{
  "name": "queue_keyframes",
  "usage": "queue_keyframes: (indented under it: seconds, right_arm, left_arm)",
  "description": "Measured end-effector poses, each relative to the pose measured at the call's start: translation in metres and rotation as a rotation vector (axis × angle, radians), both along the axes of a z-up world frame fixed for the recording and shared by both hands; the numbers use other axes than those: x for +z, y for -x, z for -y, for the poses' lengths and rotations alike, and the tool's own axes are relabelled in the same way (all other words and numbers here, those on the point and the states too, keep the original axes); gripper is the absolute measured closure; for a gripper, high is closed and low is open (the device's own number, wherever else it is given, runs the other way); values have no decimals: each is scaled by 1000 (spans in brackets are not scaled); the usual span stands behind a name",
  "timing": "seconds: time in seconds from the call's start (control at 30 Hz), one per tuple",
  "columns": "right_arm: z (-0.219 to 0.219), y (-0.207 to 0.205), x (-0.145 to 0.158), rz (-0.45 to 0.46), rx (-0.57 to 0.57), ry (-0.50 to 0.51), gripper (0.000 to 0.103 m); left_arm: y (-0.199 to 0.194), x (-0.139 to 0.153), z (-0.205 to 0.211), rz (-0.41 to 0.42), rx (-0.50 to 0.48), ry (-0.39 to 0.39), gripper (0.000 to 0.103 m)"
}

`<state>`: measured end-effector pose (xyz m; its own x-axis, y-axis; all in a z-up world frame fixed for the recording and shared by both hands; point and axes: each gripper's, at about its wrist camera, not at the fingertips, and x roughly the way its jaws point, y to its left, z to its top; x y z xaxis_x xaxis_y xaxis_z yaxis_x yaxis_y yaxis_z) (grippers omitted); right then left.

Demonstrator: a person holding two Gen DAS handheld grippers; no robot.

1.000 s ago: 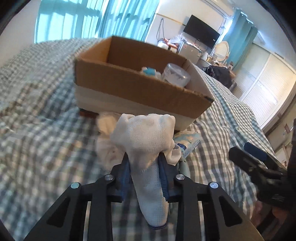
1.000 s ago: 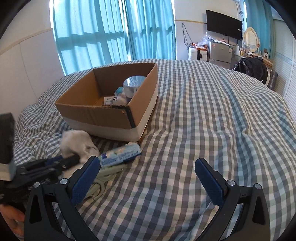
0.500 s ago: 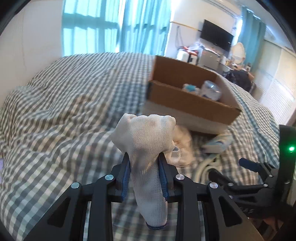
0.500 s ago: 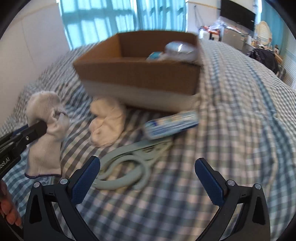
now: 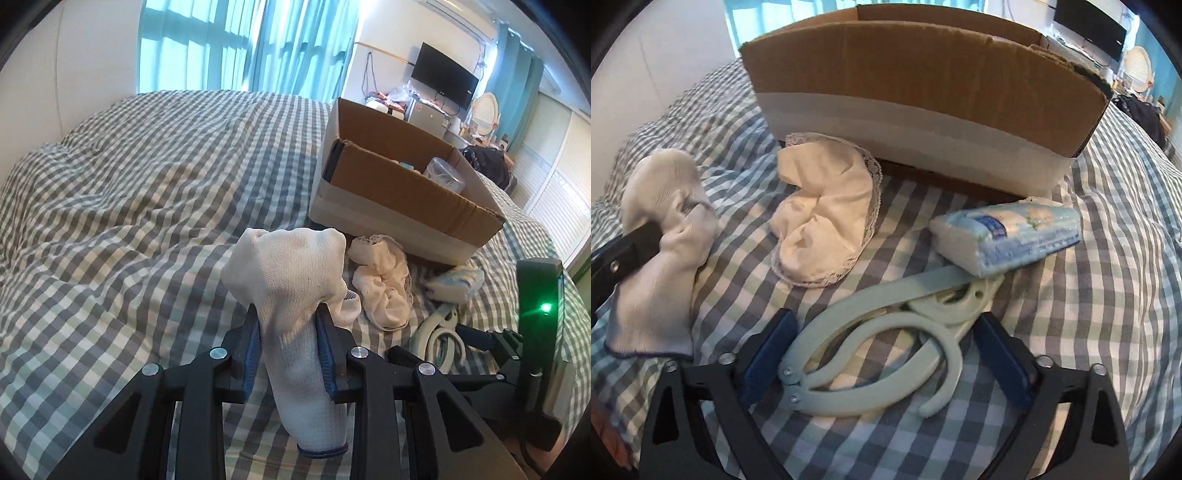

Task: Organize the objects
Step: 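Grasp the white sock with left tool while right tool grasps the green hanger, then lower sock and hanger into the box and open both tools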

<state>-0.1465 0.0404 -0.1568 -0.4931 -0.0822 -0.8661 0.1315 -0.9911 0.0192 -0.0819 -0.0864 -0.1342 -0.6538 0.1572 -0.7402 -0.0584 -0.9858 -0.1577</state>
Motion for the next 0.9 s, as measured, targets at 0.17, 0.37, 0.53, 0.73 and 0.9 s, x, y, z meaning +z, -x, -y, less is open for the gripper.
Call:
queue_keyframes:
  seconds: [0.17, 0.37, 0.53, 0.73, 0.9]
  right_arm:
    - [-11, -19, 14, -32, 16, 38, 14]
    - [-24, -43, 43, -88, 52, 54, 23]
    - [-36, -66, 64, -149, 66, 66, 23]
    - [-43, -74, 108, -236, 61, 68, 23]
    - [-42, -74, 150, -331, 61, 60, 23]
  left_arm:
    - [-8, 9, -10, -14, -2, 20, 74]
    - [-20, 21, -15, -18, 12, 5, 74]
    - [-30, 35, -22, -29, 20, -8, 74]
    - [-45, 64, -29, -94, 4, -8, 74]
    - [-41, 95, -38, -157, -26, -18, 74]
